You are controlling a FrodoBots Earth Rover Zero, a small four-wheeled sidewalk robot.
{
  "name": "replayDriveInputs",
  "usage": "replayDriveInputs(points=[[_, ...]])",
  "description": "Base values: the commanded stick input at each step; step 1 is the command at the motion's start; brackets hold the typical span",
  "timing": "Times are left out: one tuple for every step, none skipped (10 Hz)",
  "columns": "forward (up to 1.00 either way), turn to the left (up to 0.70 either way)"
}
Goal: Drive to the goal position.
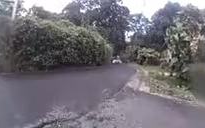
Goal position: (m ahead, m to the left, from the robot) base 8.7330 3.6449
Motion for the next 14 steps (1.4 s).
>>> replayDriveInputs(points=[[0.50,0.00],[0.50,0.00],[0.50,0.00],[0.50,0.00],[0.50,0.00],[0.50,0.00],[0.50,0.00],[0.50,0.00],[0.50,0.00],[0.50,0.00],[0.50,0.00],[0.50,0.00],[0.50,0.00],[0.50,0.00]])
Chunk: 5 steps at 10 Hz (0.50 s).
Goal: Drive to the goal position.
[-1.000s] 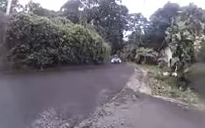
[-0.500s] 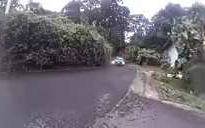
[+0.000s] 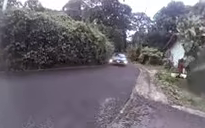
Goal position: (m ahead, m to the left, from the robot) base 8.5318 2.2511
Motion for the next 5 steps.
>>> replayDriveInputs(points=[[0.50,0.00],[0.50,0.00],[0.50,0.00],[0.50,0.00],[0.50,0.00]])
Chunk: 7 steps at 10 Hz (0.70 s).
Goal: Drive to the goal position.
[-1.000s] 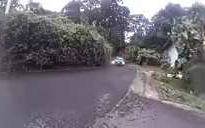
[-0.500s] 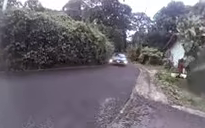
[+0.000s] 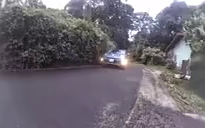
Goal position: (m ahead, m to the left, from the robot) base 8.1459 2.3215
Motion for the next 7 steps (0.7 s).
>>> replayDriveInputs(points=[[0.50,0.00],[0.50,0.00],[0.06,0.00],[0.00,0.00],[0.00,0.00],[0.00,-0.49],[0.00,-0.50]])
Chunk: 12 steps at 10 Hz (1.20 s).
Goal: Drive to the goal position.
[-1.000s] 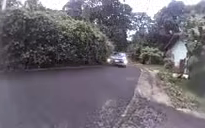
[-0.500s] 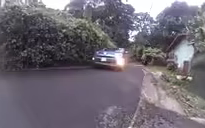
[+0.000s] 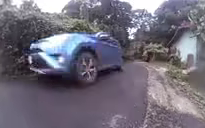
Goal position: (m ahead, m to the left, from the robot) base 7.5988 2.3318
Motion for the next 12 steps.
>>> replayDriveInputs(points=[[0.00,-0.50],[0.00,-0.50],[0.00,-0.50],[0.03,-0.50],[0.39,-0.50],[0.50,-0.50],[0.50,-0.50],[0.50,-0.50],[0.50,-0.50],[0.50,-0.50],[0.50,-0.50],[0.50,-0.50]])
